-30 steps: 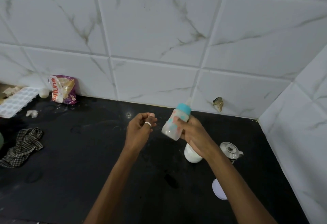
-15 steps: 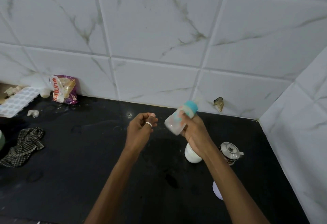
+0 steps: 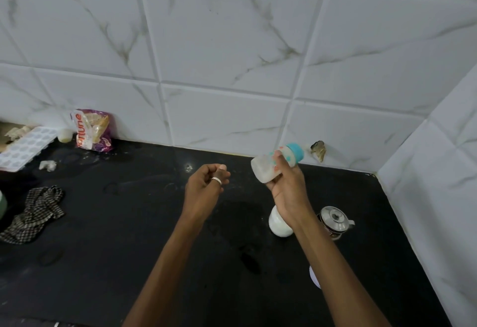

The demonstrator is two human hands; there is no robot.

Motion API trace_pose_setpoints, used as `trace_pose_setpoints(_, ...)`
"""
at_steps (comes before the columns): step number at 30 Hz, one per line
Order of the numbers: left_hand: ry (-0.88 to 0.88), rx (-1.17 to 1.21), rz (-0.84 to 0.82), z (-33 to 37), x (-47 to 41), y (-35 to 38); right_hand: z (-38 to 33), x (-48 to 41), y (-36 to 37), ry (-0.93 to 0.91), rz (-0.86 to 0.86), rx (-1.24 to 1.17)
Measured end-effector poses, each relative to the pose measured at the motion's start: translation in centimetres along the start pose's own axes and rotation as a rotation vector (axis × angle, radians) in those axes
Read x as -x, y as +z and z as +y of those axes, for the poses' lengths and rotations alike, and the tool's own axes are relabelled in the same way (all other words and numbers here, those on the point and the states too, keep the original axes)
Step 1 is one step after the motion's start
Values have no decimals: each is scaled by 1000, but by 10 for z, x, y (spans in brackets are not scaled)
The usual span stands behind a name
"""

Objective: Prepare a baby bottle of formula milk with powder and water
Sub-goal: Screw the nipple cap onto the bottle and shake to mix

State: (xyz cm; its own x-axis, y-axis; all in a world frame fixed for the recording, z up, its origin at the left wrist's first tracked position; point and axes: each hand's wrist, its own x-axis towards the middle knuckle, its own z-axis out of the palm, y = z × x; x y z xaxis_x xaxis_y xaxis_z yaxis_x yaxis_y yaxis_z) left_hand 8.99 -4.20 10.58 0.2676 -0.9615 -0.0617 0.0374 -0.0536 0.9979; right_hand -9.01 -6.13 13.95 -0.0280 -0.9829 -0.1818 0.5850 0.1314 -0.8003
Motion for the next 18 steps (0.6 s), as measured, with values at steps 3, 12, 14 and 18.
trace_pose_setpoints(3,-1,0,-4,0,-1,-1,4,6,-3,116,-104,259)
trace_pose_setpoints(12,5,-5,-2,1,1,-5,1,9,-9,195,-115,285)
trace_pose_setpoints(14,10,-3,-2,1,1,-5,-1,8,-8,125,-72,204)
trace_pose_setpoints(18,9,0,-6,1,4,-6,-1,10,-5,144,-66,215)
